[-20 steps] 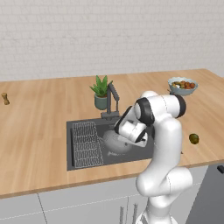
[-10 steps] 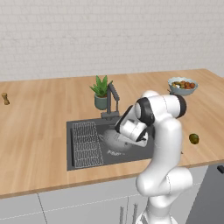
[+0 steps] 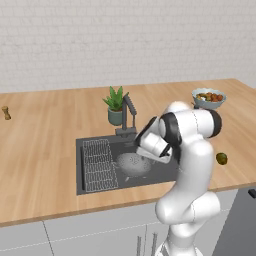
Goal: Put the colander in the sink, put the kiwi in the colander, and turn on the sink faucet and pour water over the colander.
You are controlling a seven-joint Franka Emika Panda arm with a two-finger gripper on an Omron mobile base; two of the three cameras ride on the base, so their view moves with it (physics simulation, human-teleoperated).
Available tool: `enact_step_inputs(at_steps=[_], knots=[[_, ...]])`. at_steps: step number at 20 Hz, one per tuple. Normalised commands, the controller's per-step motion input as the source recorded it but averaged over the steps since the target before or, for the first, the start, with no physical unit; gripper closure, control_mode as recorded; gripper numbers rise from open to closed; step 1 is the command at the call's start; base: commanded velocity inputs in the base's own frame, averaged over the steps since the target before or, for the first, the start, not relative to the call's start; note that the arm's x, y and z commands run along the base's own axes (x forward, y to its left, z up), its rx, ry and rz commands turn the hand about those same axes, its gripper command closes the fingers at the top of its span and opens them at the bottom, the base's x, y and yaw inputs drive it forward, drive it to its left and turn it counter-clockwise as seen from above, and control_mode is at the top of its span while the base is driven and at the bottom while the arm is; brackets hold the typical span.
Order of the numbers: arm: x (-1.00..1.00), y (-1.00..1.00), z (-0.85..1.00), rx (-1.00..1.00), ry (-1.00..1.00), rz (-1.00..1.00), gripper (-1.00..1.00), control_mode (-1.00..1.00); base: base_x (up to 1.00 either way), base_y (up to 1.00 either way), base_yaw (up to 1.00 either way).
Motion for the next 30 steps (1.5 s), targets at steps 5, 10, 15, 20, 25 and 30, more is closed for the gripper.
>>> enact_step_inputs(at_steps=[5,10,15,20,25,30], knots=[[-0.02,-0.22,0.90,0.09,0.00,0.00,-1.00,-1.00,0.00,0.00,0.00],[-0.18,-0.43,1.00,0.08,-0.01,0.00,-1.00,-1.00,0.00,0.00,0.00],[-0.32,-0.34,0.94,0.00,-0.01,-0.03,-1.00,-1.00,0.00,0.00,0.00],[-0.56,-0.56,0.40,-0.06,0.01,-0.20,-1.00,-1.00,0.00,0.00,0.00],[-0.60,-0.70,0.02,-0.13,0.06,-0.30,-1.00,-1.00,0.00,0.00,0.00],[-0.35,-0.81,0.14,-0.18,0.27,-0.27,-1.00,-1.00,0.00,0.00,0.00]])
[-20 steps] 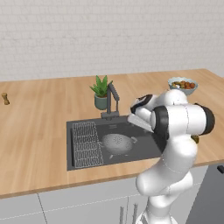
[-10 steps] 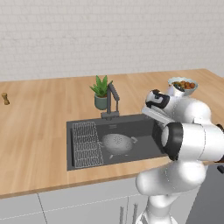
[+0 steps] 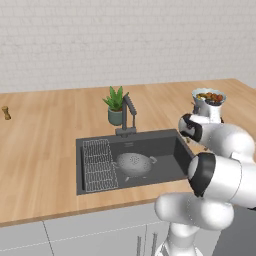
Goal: Put the colander in the sink, put the kiwi in the colander, and turn on the sink faucet and pour water over the colander.
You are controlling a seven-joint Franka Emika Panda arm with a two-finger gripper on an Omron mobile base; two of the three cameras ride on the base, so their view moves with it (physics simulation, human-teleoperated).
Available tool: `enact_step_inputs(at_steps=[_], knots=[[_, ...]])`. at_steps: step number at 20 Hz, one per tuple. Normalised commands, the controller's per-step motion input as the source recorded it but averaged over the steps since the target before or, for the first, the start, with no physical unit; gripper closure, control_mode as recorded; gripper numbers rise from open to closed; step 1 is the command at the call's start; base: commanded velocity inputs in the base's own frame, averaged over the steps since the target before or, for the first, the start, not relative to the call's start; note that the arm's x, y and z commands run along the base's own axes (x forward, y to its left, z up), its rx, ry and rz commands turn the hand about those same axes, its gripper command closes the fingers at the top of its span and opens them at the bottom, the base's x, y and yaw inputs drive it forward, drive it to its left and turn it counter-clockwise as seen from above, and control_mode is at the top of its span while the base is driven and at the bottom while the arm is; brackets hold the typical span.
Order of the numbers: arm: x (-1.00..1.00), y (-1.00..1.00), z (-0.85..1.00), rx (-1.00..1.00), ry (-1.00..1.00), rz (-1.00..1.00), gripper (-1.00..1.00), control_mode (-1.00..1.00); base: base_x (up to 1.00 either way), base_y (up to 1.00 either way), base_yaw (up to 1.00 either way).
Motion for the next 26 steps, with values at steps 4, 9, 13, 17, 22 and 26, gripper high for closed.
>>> enact_step_inputs(at_steps=[4,9,13,17,22,26], knots=[[-0.18,-0.96,0.06,-0.05,0.31,-0.13,-1.00,-1.00,0.00,0.00,0.00],[-0.03,-1.00,-0.12,0.01,0.23,-0.03,-1.00,-1.00,0.00,0.00,0.00],[-0.21,-1.00,-0.21,0.05,0.10,0.00,-1.00,-1.00,0.00,0.00,0.00],[-0.20,-0.54,-0.16,0.07,0.00,0.02,-1.00,-1.00,0.00,0.00,0.00],[0.00,-0.13,-0.30,0.09,-0.05,0.15,-1.00,-1.00,0.00,0.00,0.00],[0.00,0.00,-0.13,0.08,-0.09,0.18,-1.00,-1.00,0.00,0.00,0.00]])
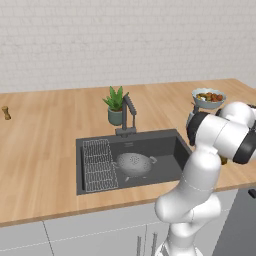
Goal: Put the colander in the sink, put the kiwi in the colander, and turn on the sink faucet and pour water over the colander.
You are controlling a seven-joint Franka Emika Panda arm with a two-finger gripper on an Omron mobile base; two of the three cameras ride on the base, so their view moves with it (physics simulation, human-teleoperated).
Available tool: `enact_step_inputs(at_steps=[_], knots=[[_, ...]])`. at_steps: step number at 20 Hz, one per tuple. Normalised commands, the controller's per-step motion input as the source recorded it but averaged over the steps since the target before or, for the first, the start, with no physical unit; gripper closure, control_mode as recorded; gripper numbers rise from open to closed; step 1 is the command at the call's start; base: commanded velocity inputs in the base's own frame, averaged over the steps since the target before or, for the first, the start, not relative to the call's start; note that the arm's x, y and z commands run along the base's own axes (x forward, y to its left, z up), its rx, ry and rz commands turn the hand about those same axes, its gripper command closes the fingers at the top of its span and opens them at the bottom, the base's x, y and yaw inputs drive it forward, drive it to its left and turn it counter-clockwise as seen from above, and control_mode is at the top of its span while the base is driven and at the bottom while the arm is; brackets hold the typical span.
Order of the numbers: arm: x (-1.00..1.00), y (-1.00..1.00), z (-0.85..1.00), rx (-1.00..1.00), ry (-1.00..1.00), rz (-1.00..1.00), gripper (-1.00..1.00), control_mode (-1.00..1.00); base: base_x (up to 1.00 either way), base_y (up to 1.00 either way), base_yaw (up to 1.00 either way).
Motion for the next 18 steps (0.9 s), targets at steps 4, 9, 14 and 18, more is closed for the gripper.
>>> enact_step_inputs(at_steps=[4,9,14,18], knots=[[0.00,0.00,0.00,0.05,-0.03,0.12,-1.00,-1.00,0.00,0.00,0.00],[0.00,0.13,0.00,0.00,0.00,0.08,-1.00,-1.00,0.00,0.00,0.00],[0.00,0.34,0.00,0.00,0.00,0.09,-1.00,-1.00,0.00,0.00,0.00],[0.00,0.31,-0.01,0.00,-0.03,0.10,-1.00,-1.00,0.00,0.00,0.00]])
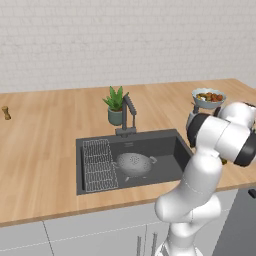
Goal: Put the colander in the sink, put the kiwi in the colander, and turn on the sink faucet and pour water over the colander.
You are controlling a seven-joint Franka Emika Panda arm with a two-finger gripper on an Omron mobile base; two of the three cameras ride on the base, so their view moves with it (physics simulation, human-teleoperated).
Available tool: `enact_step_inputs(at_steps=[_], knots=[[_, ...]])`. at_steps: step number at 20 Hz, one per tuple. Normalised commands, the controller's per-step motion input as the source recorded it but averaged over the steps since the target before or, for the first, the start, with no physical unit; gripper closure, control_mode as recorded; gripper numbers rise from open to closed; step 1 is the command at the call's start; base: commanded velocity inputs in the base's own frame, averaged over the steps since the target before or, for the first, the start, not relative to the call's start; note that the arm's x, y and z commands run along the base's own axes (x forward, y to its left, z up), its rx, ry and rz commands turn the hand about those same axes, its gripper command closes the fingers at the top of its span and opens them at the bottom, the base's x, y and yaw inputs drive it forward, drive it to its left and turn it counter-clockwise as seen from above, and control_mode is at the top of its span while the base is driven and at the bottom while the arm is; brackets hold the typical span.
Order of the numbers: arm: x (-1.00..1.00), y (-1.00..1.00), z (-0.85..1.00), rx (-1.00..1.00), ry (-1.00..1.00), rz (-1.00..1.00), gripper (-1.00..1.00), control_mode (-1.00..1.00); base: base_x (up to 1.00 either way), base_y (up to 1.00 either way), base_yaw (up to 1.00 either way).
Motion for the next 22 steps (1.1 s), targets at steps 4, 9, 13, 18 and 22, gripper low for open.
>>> enact_step_inputs(at_steps=[4,9,13,18,22], knots=[[0.00,0.25,-0.17,0.00,-0.08,0.09,-1.00,-1.00,0.00,0.00,0.00],[0.02,0.05,-0.40,0.00,-0.12,0.05,-1.00,-1.00,0.00,0.00,0.00],[0.07,-0.03,-0.40,0.00,-0.10,0.00,-1.00,-1.00,0.00,0.00,0.00],[0.11,-0.01,-0.27,0.00,-0.12,0.00,-1.00,-1.00,0.00,0.00,0.00],[0.16,-0.01,-0.23,0.00,-0.13,0.00,-1.00,-1.00,0.00,0.00,0.00]])
